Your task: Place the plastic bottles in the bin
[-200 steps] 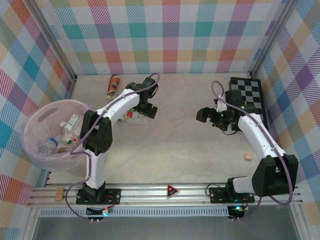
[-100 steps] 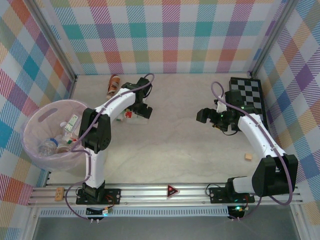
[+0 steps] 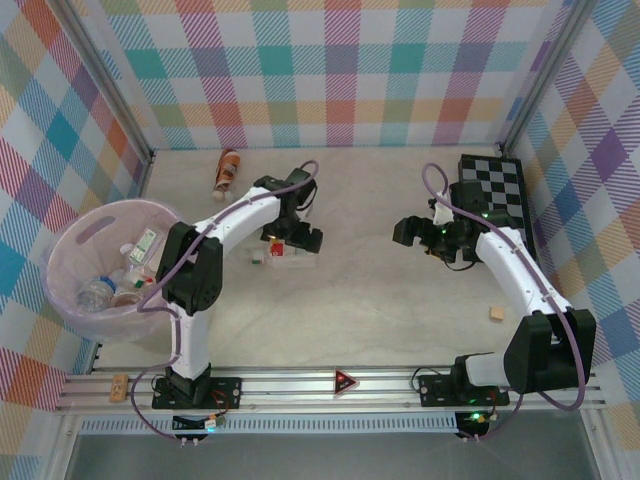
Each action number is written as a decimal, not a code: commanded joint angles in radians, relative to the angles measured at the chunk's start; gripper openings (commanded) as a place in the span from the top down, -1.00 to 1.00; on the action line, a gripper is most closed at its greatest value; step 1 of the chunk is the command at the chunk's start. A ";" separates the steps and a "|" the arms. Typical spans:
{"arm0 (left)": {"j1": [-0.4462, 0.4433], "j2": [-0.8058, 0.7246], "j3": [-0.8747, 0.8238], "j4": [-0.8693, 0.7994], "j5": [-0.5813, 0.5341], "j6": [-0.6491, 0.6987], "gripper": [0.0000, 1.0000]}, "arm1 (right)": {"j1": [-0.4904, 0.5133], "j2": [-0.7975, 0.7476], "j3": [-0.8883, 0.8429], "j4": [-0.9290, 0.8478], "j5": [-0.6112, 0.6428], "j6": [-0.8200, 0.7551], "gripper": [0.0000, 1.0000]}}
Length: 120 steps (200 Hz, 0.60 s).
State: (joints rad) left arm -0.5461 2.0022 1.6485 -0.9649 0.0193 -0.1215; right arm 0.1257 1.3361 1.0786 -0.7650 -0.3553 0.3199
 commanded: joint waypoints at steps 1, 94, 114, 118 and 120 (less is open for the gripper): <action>-0.038 -0.062 -0.006 0.017 0.139 -0.054 -0.95 | 0.004 0.000 0.007 -0.012 -0.007 -0.018 -0.95; -0.084 -0.188 -0.119 0.025 -0.108 0.403 -0.99 | 0.004 -0.016 -0.002 -0.023 0.013 -0.029 -0.95; -0.072 -0.185 -0.143 0.059 -0.130 0.470 -0.99 | 0.005 -0.017 0.003 -0.023 0.016 -0.031 -0.95; -0.068 -0.181 -0.140 0.063 -0.123 0.479 -0.99 | 0.005 -0.016 0.004 -0.024 0.015 -0.030 -0.95; -0.068 -0.178 -0.140 0.065 -0.120 0.482 -0.99 | 0.005 -0.015 0.005 -0.024 0.015 -0.030 -0.95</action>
State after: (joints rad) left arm -0.6315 1.8328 1.5261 -0.9375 -0.0494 0.2161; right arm 0.1257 1.3361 1.0786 -0.7673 -0.3473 0.3073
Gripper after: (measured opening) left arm 0.997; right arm 0.977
